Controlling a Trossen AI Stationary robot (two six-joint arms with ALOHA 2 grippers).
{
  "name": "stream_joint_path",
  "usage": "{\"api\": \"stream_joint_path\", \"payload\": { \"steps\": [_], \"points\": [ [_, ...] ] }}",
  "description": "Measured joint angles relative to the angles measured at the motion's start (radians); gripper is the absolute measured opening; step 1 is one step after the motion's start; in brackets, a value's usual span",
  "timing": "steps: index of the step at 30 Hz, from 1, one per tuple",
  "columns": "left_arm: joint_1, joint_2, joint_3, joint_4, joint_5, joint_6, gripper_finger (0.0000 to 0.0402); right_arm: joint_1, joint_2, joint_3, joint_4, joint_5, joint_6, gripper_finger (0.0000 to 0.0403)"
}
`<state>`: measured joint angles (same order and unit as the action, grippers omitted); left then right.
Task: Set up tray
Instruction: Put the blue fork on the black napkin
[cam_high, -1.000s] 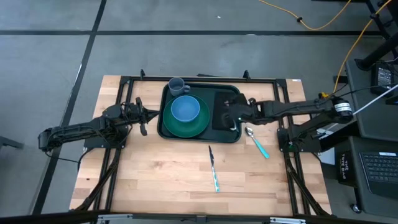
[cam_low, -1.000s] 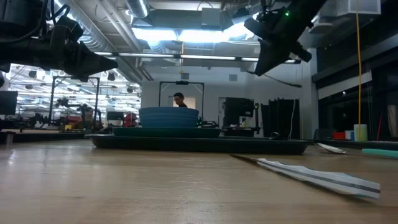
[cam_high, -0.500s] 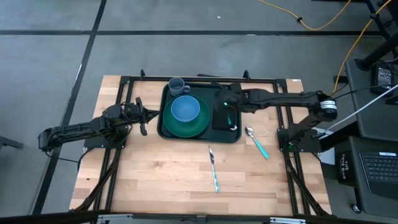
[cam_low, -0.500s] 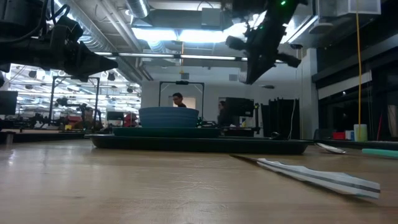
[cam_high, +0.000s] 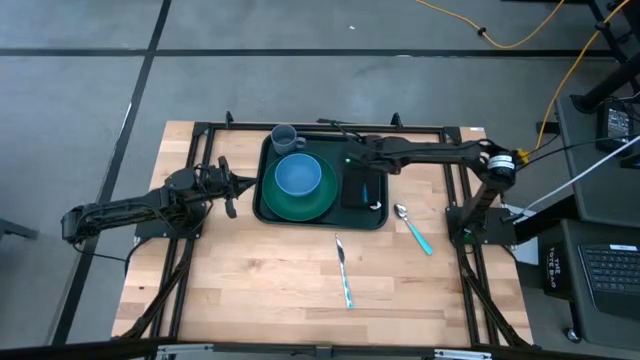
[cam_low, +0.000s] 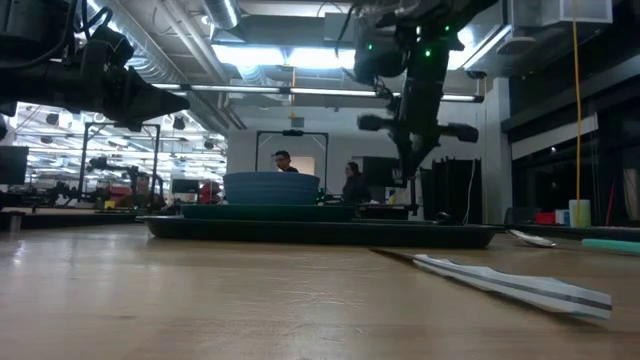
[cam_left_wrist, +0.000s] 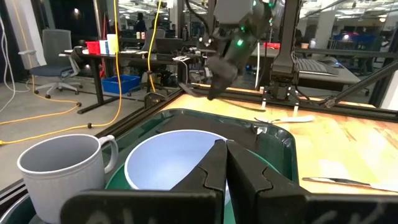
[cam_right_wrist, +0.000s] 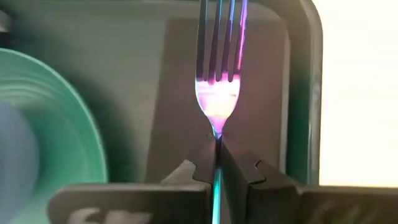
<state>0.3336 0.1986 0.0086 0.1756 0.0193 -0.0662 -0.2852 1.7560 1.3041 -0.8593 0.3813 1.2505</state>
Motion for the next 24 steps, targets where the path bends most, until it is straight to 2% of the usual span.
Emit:
{"api": "stream_joint_path", "payload": {
  "steps": [11, 16, 24],
  "points": [
    [0.000, 0.000, 0.000, 0.000, 0.000, 0.000, 0.0004, -0.016, 0.079, -0.001, 0.014, -0.007, 0.036, 0.0016],
    [0.000, 0.000, 0.000, 0.000, 0.000, 0.000, 0.0004, -0.018, 0.104, -0.001, 0.101, 0.034, 0.022, 0.0016],
    [0.000, 0.000, 0.000, 0.000, 0.000, 0.000, 0.0004, -0.052, 0.153, -0.002, 0.118, 0.009, 0.001, 0.0016]
  ]
}}
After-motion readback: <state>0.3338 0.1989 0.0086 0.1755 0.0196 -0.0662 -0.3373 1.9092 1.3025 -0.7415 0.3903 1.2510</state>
